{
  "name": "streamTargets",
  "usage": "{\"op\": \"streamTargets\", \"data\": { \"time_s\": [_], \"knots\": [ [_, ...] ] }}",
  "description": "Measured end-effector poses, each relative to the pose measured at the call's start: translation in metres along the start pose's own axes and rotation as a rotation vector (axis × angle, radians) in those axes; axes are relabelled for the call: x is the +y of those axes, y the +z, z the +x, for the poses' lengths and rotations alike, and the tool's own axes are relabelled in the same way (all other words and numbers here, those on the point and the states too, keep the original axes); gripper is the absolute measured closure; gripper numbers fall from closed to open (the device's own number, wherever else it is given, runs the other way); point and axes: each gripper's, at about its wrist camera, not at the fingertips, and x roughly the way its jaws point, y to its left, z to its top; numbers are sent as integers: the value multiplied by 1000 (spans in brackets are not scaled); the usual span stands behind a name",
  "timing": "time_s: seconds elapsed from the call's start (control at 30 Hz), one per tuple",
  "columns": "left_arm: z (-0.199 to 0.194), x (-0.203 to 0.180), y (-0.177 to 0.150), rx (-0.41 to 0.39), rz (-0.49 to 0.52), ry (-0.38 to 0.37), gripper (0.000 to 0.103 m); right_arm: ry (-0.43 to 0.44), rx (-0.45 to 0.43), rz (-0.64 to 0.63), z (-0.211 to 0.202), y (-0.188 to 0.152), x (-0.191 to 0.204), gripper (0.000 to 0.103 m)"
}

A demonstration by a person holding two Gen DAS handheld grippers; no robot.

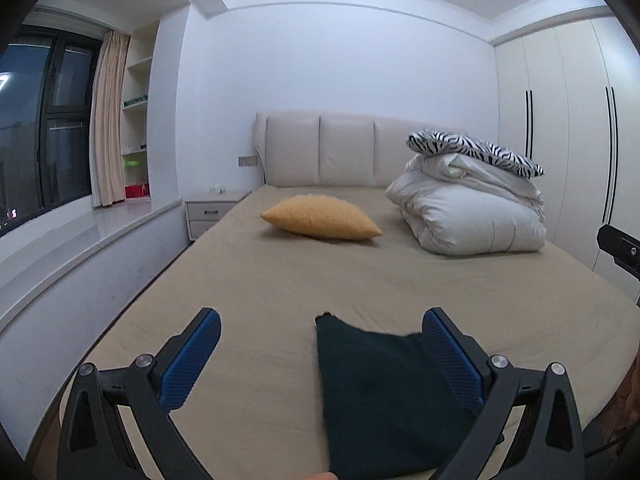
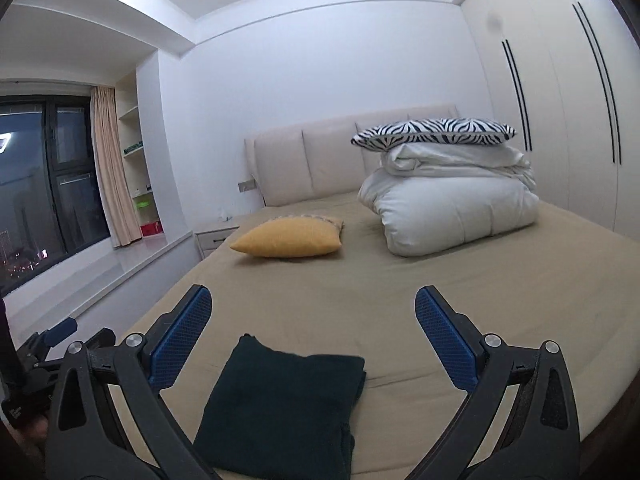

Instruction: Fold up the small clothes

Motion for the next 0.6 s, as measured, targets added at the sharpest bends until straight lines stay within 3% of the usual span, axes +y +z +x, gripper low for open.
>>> {"op": "streamTargets", "data": {
  "time_s": [0.17,0.3,0.6],
  "knots": [
    [37,-6,-34,186,-36,-13,0,-103,186,-17,39,-39,2,0],
    [48,-11,-50,236,-22,-5,0,-132,323,17,75,-72,-5,0],
    [77,-10,-86,346,-12,18,0,-170,460,-43,117,-132,0,0]
  ]
}}
